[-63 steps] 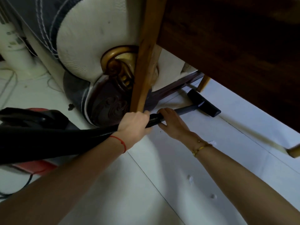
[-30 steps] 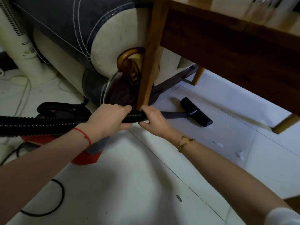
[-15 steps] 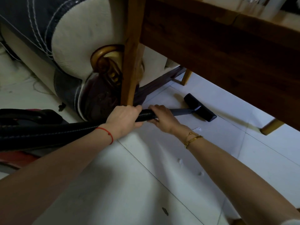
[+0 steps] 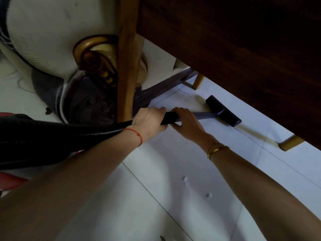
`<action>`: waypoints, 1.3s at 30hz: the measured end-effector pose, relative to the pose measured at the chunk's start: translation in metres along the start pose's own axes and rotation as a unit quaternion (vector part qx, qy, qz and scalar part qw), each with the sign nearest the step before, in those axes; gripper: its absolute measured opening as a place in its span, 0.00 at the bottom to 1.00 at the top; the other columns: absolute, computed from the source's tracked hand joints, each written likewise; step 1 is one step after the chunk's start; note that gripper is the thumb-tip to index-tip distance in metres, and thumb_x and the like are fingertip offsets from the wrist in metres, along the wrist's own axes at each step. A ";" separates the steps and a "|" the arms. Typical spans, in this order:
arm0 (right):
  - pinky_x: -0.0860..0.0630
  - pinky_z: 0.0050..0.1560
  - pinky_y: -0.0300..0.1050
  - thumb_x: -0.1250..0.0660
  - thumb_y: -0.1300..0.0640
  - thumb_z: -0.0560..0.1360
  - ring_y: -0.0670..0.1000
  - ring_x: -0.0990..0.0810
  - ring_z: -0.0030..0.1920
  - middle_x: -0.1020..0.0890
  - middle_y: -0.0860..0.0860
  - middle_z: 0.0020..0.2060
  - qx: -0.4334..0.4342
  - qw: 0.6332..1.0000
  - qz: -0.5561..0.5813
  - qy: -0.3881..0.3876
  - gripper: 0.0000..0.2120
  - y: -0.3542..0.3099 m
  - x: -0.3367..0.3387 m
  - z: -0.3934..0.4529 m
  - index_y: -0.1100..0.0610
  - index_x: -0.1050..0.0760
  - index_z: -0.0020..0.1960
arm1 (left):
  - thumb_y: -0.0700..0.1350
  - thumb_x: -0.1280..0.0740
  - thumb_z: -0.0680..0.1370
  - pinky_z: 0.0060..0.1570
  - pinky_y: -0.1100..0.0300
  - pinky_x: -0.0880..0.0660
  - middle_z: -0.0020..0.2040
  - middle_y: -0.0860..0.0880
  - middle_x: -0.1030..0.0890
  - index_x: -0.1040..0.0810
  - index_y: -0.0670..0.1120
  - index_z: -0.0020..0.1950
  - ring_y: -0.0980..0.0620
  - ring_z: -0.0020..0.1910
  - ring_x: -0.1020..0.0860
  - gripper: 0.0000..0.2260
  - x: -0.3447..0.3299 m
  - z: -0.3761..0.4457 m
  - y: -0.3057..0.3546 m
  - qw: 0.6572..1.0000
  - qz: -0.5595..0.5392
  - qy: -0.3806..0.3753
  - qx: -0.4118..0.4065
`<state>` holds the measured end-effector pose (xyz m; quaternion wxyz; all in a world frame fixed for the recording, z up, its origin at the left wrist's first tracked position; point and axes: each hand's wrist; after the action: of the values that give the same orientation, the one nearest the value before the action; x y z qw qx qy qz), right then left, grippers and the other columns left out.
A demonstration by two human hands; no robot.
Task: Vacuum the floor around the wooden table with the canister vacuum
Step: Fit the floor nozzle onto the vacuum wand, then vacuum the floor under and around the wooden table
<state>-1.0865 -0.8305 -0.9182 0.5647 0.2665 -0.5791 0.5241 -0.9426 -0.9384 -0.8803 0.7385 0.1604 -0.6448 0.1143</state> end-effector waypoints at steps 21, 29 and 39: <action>0.34 0.46 0.48 0.37 0.55 0.72 0.53 0.29 0.46 0.27 0.52 0.44 0.122 0.990 0.055 0.047 0.09 -0.127 -0.042 -0.019 0.57 0.30 0.50 | 0.54 0.36 0.77 0.35 0.57 0.32 0.46 0.49 0.20 0.30 0.47 0.57 0.47 0.43 0.20 0.14 0.055 -0.126 -0.056 0.996 0.052 -0.025 0.061; 0.38 0.48 0.44 0.36 0.56 0.72 0.51 0.30 0.46 0.29 0.49 0.43 0.156 0.985 0.055 0.058 0.08 -0.185 -0.058 -0.027 0.54 0.32 0.49 | 0.55 0.36 0.75 0.38 0.57 0.28 0.46 0.50 0.22 0.31 0.47 0.56 0.48 0.43 0.21 0.15 0.081 -0.179 -0.089 0.993 0.061 -0.086 0.061; 0.43 0.46 0.40 0.34 0.55 0.72 0.49 0.31 0.45 0.31 0.45 0.41 0.180 0.981 0.059 0.043 0.09 -0.204 -0.051 -0.027 0.53 0.31 0.49 | 0.55 0.35 0.74 0.38 0.57 0.31 0.42 0.51 0.30 0.30 0.48 0.59 0.47 0.45 0.22 0.18 0.113 -0.199 -0.099 0.984 0.087 -0.129 0.089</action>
<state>-0.8812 -0.8836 -0.9085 0.4999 0.3063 -0.4652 0.6632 -0.7067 -0.9577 -0.8011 0.6190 0.1821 -0.7336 0.2132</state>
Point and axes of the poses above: each hand's wrist, its own z-axis towards the middle knuckle, its own x-axis out of the back of the hand, y = z × x
